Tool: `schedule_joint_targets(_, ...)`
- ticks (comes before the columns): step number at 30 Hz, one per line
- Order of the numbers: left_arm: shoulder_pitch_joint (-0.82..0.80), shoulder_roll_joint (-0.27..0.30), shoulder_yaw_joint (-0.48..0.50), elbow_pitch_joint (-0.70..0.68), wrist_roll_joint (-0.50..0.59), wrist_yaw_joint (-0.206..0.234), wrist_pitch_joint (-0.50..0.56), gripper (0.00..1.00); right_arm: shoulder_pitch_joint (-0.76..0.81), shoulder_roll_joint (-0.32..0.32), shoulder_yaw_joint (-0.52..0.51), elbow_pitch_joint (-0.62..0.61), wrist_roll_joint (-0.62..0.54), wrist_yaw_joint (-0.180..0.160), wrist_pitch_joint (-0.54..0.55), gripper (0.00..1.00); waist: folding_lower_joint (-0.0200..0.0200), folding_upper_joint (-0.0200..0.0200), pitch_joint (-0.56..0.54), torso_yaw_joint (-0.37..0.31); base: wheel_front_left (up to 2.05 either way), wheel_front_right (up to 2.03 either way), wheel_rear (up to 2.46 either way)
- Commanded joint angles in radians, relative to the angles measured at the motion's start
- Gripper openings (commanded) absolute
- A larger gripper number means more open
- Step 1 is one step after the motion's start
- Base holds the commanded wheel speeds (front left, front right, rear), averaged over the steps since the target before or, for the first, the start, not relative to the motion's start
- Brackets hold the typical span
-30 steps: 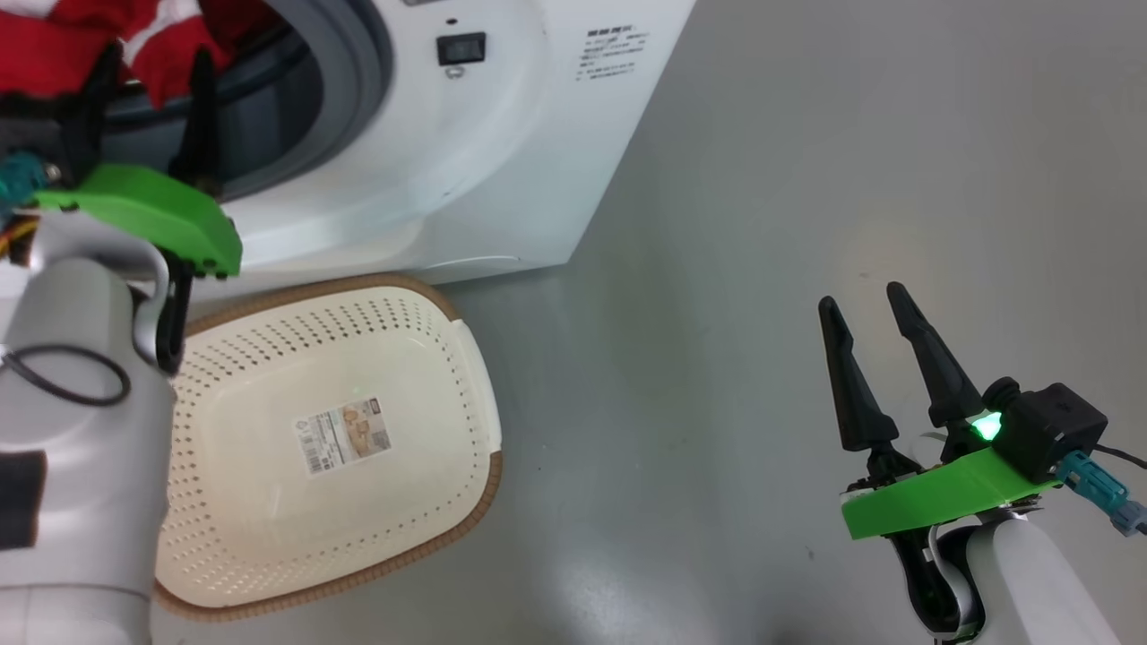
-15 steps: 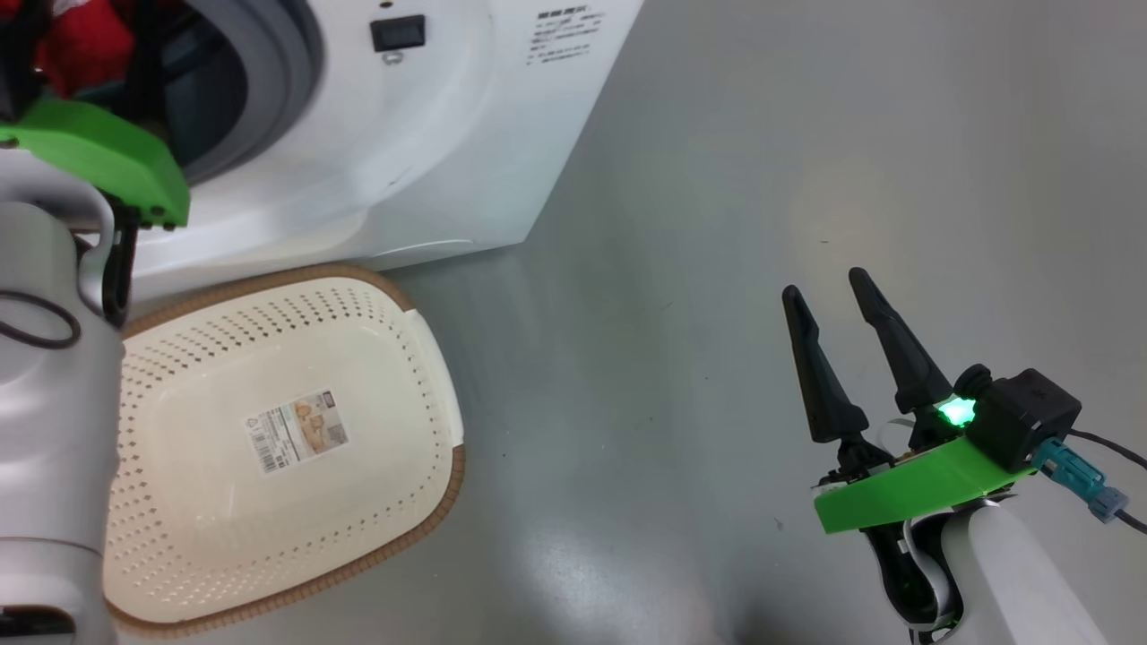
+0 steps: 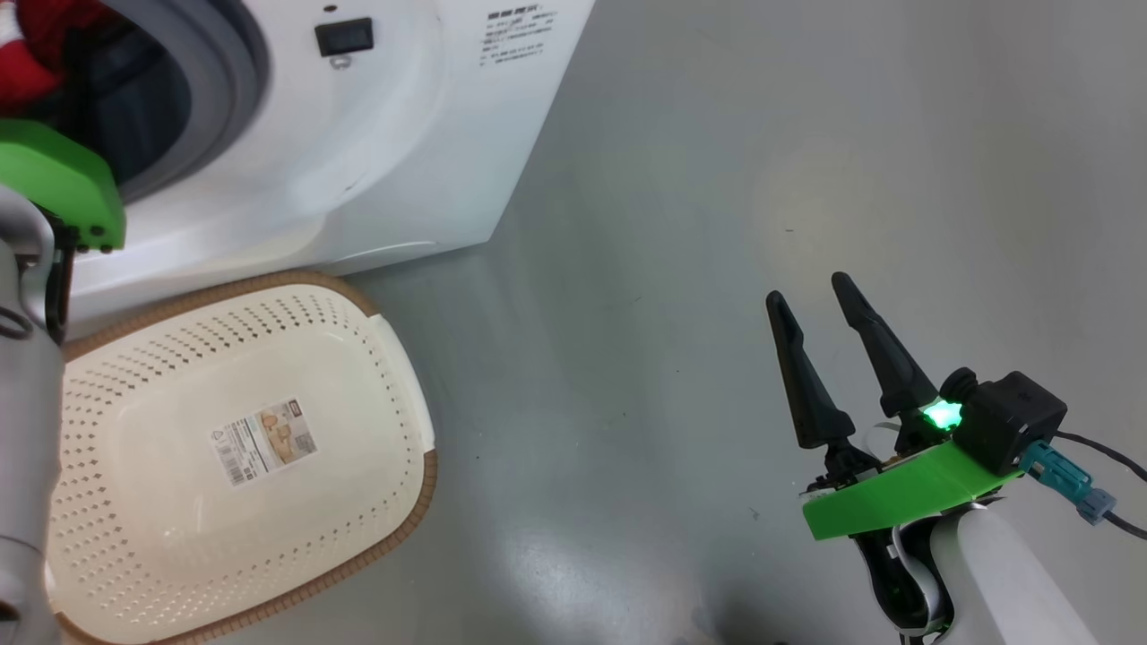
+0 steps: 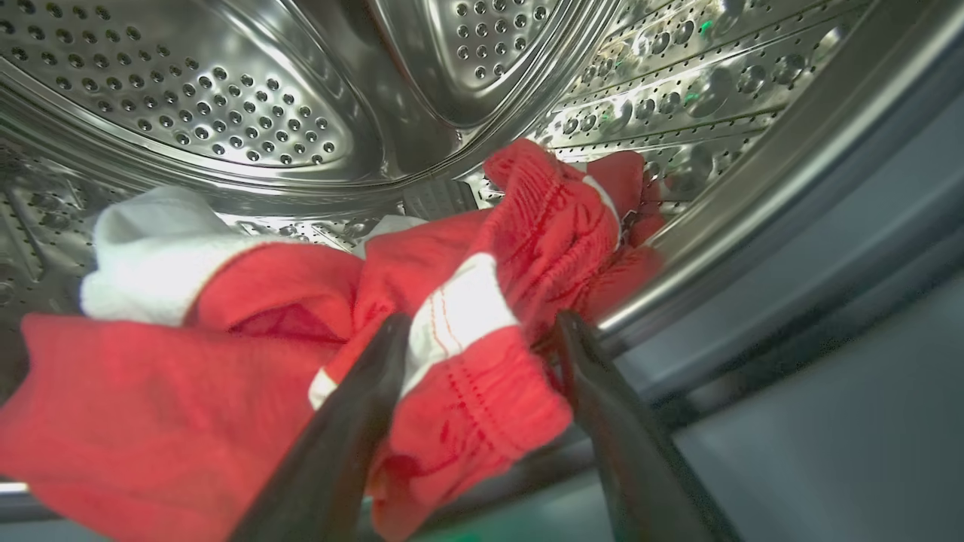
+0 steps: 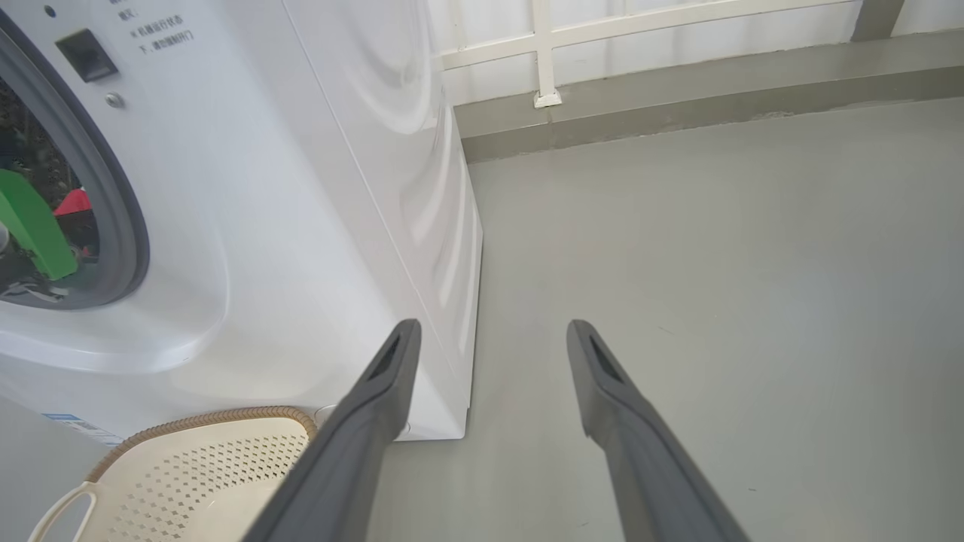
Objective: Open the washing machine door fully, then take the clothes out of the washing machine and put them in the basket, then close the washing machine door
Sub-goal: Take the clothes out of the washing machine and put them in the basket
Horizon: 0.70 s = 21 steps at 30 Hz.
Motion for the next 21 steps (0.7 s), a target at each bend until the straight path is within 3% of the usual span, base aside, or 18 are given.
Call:
schedule_joint_targets(1,-0.017,0.055,0.008,-0.004,0.009,0.015,-0.004,1.00,-0.001,0.000,0.024,-0.025,0.008,0.007,-0.007,1.00,0.0000,0.0000,0.002,-0.002,0.00,0.00,0.00)
schedule_joint_targets(4,-0.025,0.056,0.004,0.007,0.008,0.018,-0.004,1.00,-0.001,0.000,0.023,-0.027,0.010,0.007,-0.007,1.00,0.0000,0.0000,0.004,-0.003,0.00,0.00,0.00)
schedule_joint_targets(5,-0.028,0.056,0.002,0.011,0.008,0.020,-0.004,0.49,-0.001,0.000,0.022,-0.028,0.011,0.007,-0.007,1.00,0.0000,0.0000,0.004,-0.002,0.00,0.00,0.00)
schedule_joint_targets(7,-0.032,0.056,0.001,0.020,0.006,0.025,-0.004,0.22,-0.002,0.000,0.023,-0.028,0.012,0.007,-0.007,1.00,0.0000,0.0000,0.005,-0.002,0.00,0.00,0.00)
schedule_joint_targets(8,-0.034,0.056,0.002,0.024,0.004,0.028,-0.004,0.00,-0.003,0.000,0.023,-0.028,0.012,0.007,-0.007,1.00,0.0000,0.0000,0.005,-0.001,0.00,0.00,0.00)
schedule_joint_targets(15,-0.037,0.046,0.014,0.028,-0.023,0.034,-0.004,0.00,-0.010,0.000,0.016,-0.027,0.010,0.007,-0.007,1.00,0.0000,0.0000,0.002,0.008,0.00,0.00,0.00)
schedule_joint_targets(21,0.009,0.034,0.036,-0.061,-0.049,0.040,-0.004,0.00,-0.006,0.000,0.000,-0.025,0.002,0.007,-0.007,1.00,0.0000,0.0000,-0.020,0.032,0.00,0.00,0.00)
